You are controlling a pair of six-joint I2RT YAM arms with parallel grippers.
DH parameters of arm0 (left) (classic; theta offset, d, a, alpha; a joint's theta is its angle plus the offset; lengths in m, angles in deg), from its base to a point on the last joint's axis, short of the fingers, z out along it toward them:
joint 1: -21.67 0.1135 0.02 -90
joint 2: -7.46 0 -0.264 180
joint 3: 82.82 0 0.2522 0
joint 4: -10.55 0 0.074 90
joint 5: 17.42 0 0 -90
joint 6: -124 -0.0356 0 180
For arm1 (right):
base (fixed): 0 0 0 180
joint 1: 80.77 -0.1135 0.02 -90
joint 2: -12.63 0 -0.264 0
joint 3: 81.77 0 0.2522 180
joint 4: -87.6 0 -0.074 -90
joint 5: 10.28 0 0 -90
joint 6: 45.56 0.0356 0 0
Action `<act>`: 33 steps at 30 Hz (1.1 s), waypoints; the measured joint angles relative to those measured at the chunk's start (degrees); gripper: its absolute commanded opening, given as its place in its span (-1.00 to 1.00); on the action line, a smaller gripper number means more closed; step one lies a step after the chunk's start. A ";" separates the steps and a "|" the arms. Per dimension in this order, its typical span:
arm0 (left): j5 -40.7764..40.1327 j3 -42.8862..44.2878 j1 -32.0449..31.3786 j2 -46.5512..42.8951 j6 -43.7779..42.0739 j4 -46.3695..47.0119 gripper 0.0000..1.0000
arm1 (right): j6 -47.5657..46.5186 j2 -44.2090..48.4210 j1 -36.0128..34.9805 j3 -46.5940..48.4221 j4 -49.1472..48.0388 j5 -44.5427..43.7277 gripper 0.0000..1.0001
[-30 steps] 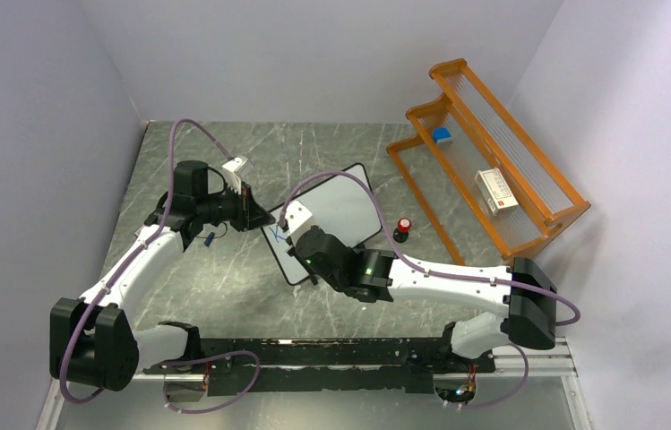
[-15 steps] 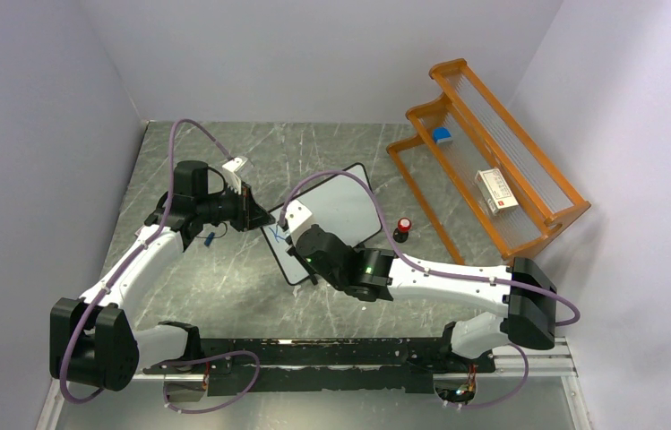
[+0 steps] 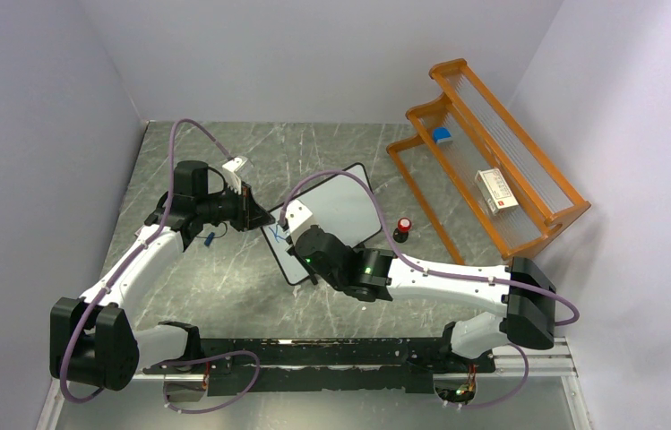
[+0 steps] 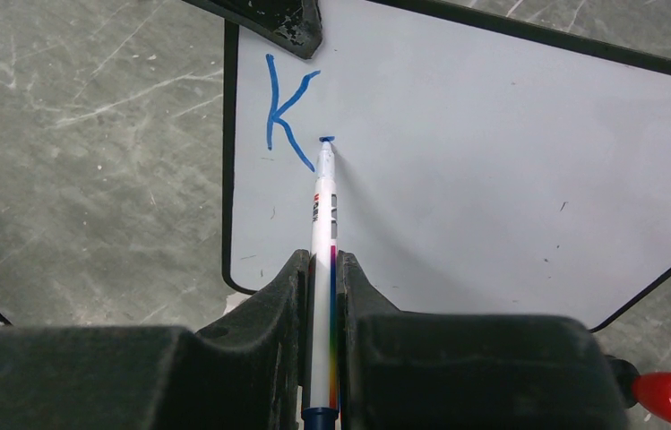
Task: Write a sentence on the whiteboard
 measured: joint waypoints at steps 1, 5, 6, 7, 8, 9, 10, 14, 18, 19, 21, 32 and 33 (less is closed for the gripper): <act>0.00 0.00 0.00 0.00 0.00 0.00 -0.90 | 0.02 0.00 0.02 0.00 0.00 -0.17 -1.00; -0.02 0.00 0.00 0.00 -0.02 0.00 -0.90 | 0.24 0.00 0.09 0.00 0.07 -0.79 -1.00; -0.02 0.00 0.00 0.00 0.00 0.00 -0.90 | 0.31 0.00 0.11 0.00 0.07 -0.81 -1.00; -0.02 0.00 0.00 0.00 -0.02 0.00 -0.90 | 0.37 0.02 0.13 0.00 0.07 -0.85 -1.00; -0.04 0.00 0.00 0.00 -0.02 0.00 -0.90 | 0.42 0.02 0.15 0.00 0.07 -0.85 -1.00; -0.04 0.00 0.00 0.02 -0.02 0.00 -0.90 | 0.44 0.02 0.15 0.00 0.07 -0.87 -1.00; -0.04 0.00 0.00 0.02 -0.02 0.00 -0.90 | 0.48 0.02 0.17 0.00 0.07 -0.87 -1.00; -0.04 0.00 0.02 0.02 -0.02 0.00 -0.90 | 0.61 0.02 0.22 0.00 0.09 -1.14 -1.00; -0.07 0.00 0.02 0.11 -0.02 0.02 -0.90 | 0.61 0.02 0.37 0.00 0.24 -1.60 -1.00; -0.07 0.02 0.02 0.11 -0.02 0.02 -0.90 | 0.63 0.04 0.39 0.00 0.31 -1.73 -1.00; -0.07 0.11 0.02 0.13 -0.02 0.00 -0.90 | 0.63 0.11 0.42 0.00 0.37 -1.99 -1.00; -0.07 0.15 0.02 0.20 -0.02 0.00 -0.90 | 0.48 0.13 0.50 0.00 0.20 -2.10 -1.00; -0.07 0.17 0.02 0.20 -0.02 0.00 -0.90 | 0.37 0.13 0.50 0.02 0.13 -2.08 -1.00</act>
